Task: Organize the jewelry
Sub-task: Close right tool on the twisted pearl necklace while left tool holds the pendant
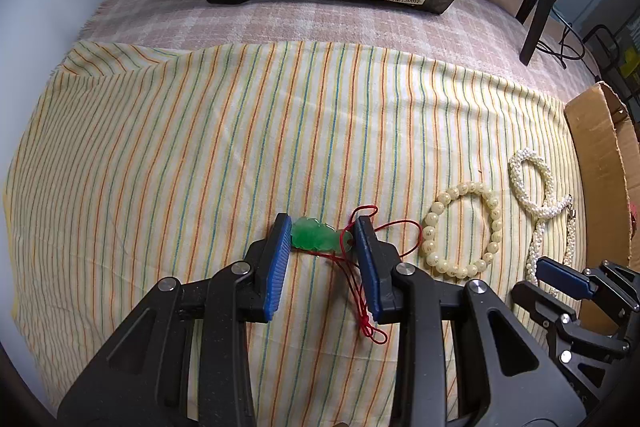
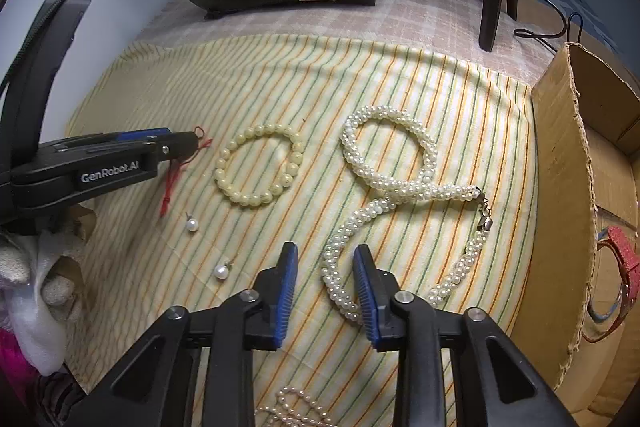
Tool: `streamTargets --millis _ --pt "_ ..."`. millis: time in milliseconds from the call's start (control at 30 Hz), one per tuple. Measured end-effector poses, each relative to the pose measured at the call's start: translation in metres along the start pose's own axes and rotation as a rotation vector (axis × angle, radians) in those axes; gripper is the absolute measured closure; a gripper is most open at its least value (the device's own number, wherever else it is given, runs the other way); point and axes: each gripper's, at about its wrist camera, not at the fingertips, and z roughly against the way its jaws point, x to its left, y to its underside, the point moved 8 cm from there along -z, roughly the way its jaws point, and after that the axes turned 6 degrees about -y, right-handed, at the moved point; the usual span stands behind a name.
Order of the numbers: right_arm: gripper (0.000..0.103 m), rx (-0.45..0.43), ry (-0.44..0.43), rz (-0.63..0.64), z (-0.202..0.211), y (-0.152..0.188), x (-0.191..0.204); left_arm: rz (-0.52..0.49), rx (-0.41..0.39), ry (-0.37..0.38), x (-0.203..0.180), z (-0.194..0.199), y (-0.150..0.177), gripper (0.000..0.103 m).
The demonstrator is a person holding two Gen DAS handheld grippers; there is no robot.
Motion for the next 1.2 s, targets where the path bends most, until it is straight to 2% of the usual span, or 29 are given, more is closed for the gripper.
streamTargets --millis 167,233,400,700,1200 --pt "0.096 0.0 0.033 0.018 -0.002 0.0 -0.004 0.002 -0.003 0.001 0.0 0.0 -0.001 0.071" --pt "0.097 -0.007 0.038 0.016 0.0 0.001 -0.006 0.007 -0.005 0.004 0.001 0.002 -0.001 0.071" --pt "0.098 -0.04 0.029 -0.003 0.011 -0.001 -0.008 0.027 -0.021 0.014 0.009 0.013 -0.002 0.071" --pt "0.098 -0.173 -0.04 -0.061 0.063 -0.014 -0.003 0.062 -0.066 0.052 0.017 0.044 -0.001 0.071" --pt "0.098 -0.325 -0.109 -0.07 0.142 -0.021 0.019 0.08 -0.15 0.168 -0.009 0.107 0.003 0.071"
